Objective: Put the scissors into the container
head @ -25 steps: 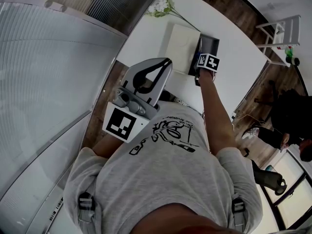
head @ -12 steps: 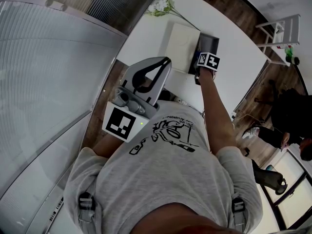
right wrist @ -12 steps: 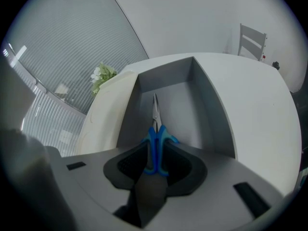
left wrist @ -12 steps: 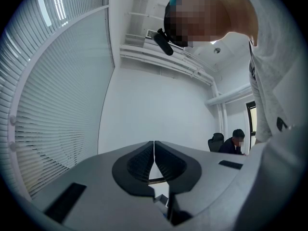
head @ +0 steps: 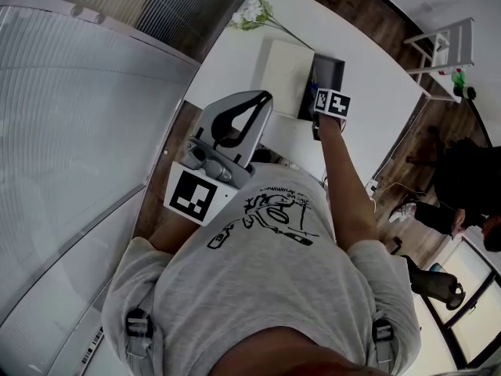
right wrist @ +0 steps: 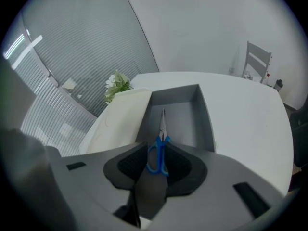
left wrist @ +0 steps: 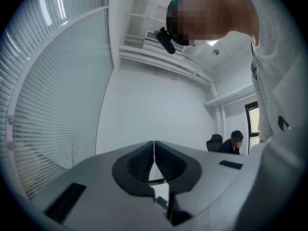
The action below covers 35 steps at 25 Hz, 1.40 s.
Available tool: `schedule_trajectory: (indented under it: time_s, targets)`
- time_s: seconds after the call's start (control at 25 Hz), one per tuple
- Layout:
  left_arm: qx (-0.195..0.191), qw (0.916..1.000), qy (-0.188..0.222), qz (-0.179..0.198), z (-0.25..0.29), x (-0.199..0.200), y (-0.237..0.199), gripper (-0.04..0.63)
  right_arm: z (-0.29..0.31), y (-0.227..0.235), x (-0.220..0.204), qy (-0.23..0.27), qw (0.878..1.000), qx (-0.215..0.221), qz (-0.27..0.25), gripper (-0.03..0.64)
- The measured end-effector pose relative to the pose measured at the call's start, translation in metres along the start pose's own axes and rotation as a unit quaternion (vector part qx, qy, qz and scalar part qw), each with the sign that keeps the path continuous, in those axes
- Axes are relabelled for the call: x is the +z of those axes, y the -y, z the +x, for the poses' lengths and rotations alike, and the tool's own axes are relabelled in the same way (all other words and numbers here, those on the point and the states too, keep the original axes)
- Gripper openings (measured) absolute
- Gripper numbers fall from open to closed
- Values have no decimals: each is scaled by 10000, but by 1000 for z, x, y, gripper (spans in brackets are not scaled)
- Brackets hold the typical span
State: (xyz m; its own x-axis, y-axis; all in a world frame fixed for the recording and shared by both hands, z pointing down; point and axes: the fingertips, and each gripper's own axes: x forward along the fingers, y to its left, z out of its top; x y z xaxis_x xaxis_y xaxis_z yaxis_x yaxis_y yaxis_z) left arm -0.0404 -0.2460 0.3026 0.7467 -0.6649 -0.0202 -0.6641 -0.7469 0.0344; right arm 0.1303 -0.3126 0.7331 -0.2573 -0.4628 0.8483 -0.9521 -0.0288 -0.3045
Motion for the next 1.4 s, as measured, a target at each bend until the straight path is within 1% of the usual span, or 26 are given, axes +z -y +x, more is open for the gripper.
schedule_trajectory:
  time_s: [0.24, 0.44, 0.56, 0.92, 1.4]
  targets:
    - [-50, 10000, 39, -20, -1, 3, 5, 21, -40, -16, 23, 564, 9971, 105, -509, 110]
    - [-87, 9999, 67, -30, -1, 4, 8, 21, -81, -34, 46, 1060, 9900, 186, -916, 109]
    - [-91, 9999, 79, -28, -2, 5, 9, 21, -103, -44, 53, 1326, 9841, 307, -1138, 107]
    - [-119, 9999, 87, -40, -1, 7, 14, 21, -185, -80, 76, 2128, 9567, 379, -1949, 106]
    - [-196, 9997, 92, -80, 12, 11, 25, 21, -288, -112, 99, 3032, 9174, 567, -2512, 89]
